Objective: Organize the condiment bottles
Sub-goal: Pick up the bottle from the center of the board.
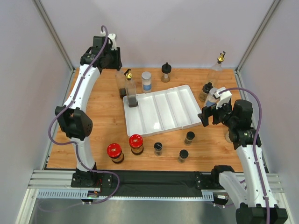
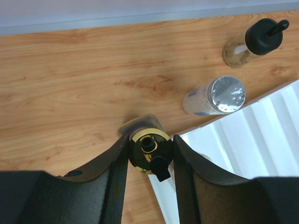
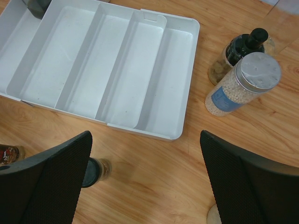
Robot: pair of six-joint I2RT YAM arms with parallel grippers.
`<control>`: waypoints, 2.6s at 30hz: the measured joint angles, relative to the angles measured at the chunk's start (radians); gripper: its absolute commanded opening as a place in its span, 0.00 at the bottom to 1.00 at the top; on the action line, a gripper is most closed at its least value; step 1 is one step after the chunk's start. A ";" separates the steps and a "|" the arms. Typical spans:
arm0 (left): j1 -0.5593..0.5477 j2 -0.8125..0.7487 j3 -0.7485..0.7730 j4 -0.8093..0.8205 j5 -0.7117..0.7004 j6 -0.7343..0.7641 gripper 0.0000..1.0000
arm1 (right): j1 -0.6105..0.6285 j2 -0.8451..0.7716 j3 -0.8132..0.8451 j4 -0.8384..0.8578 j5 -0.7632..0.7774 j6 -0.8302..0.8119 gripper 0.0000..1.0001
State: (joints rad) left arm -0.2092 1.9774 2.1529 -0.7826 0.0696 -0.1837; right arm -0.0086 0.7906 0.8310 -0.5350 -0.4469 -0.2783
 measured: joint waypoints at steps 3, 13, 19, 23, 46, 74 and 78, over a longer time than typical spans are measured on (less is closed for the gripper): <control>0.016 -0.033 -0.041 0.004 0.000 0.000 0.00 | 0.000 0.000 0.000 0.000 0.000 0.000 1.00; 0.040 -0.181 -0.241 0.031 -0.003 0.009 0.00 | 0.000 0.000 0.000 0.000 0.000 0.000 1.00; 0.040 -0.309 -0.369 0.046 -0.009 0.013 0.00 | 0.000 0.000 0.000 0.000 0.000 0.000 1.00; 0.040 -0.381 -0.429 0.046 -0.010 0.013 0.00 | 0.000 0.000 0.000 0.000 0.000 0.000 1.00; 0.040 -0.575 -0.614 0.012 0.065 0.011 0.00 | 0.000 0.000 0.000 0.000 0.000 0.000 1.00; -0.068 -0.581 -0.504 -0.058 0.087 -0.010 0.00 | 0.000 0.000 0.000 0.000 0.000 0.000 1.00; -0.079 -0.564 -0.481 -0.067 0.086 -0.016 0.00 | 0.000 0.000 0.000 0.000 0.000 0.000 1.00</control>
State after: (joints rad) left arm -0.2886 1.4136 1.6714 -0.8494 0.1555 -0.1993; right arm -0.0086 0.7902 0.8310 -0.5350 -0.4469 -0.2783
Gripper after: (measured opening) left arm 0.463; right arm 0.998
